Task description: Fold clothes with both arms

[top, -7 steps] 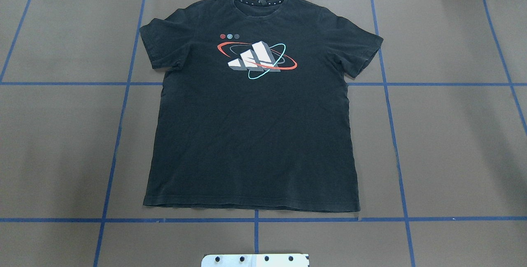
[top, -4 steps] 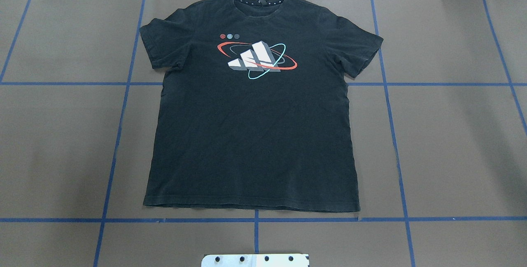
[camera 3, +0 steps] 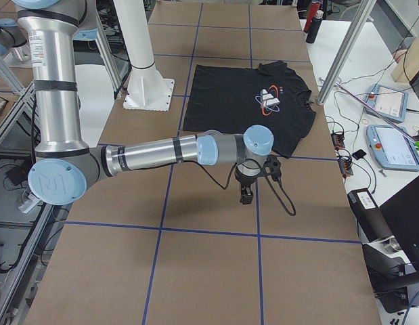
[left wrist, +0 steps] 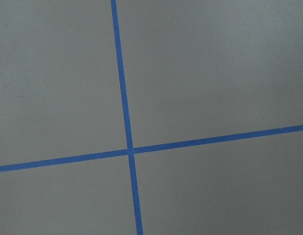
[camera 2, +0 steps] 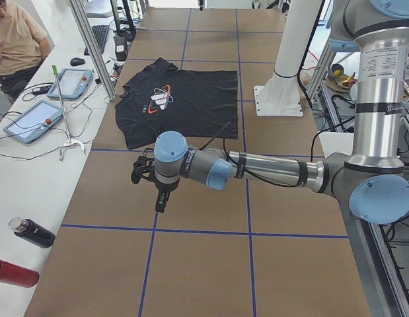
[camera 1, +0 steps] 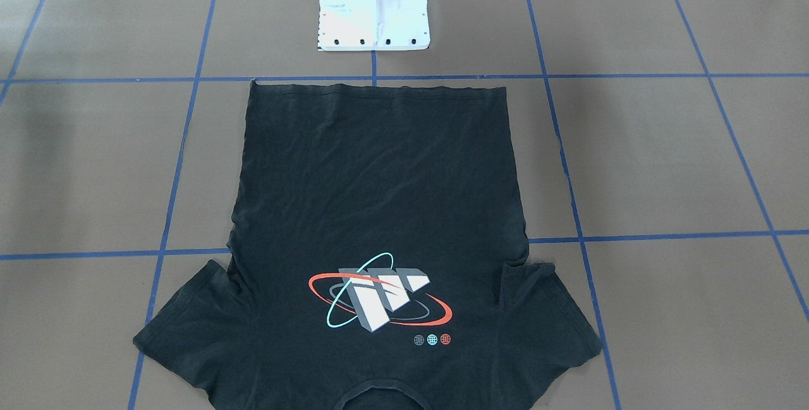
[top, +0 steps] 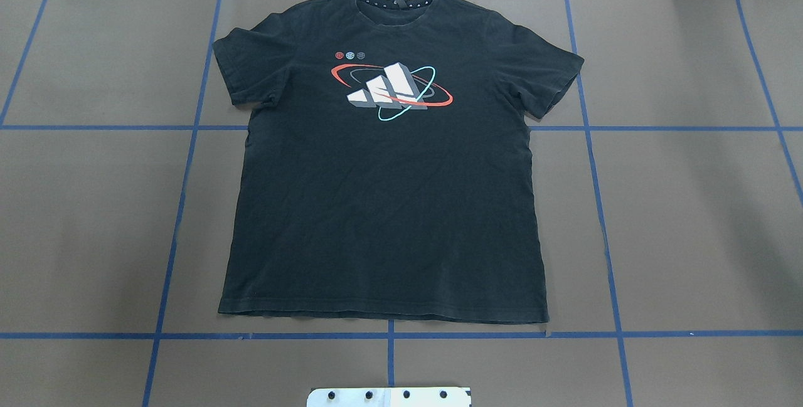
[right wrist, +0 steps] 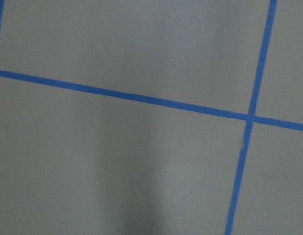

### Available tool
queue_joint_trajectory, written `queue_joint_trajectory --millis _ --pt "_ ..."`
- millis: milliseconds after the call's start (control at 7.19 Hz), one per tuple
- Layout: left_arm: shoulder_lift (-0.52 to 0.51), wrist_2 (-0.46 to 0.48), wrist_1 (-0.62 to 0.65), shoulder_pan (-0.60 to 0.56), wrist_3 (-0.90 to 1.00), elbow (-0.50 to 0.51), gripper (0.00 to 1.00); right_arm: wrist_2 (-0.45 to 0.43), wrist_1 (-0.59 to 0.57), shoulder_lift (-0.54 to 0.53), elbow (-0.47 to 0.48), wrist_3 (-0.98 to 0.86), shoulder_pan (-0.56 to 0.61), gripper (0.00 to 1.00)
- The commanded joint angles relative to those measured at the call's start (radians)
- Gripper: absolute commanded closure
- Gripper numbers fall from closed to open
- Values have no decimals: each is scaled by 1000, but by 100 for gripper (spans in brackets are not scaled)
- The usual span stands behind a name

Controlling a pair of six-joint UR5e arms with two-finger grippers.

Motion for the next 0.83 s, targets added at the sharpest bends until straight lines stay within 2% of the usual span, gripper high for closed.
queue_joint_trajectory --millis 0,278,417,557,696 --pt "2 -45 -52 1 -2 -2 0 -4 167 183 -145 364 -113 0" --pt "18 -47 -65 1 2 -4 0 -34 568 344 -408 696 -193 1" --pt "18 -47 -79 1 2 -4 0 -177 733 350 -462 743 -260 2" --pt "20 -45 -94 1 2 -1 0 -309 801 395 -523 746 -320 4" --pt "20 -45 -96 1 2 -1 0 -343 809 456 -577 745 -350 4"
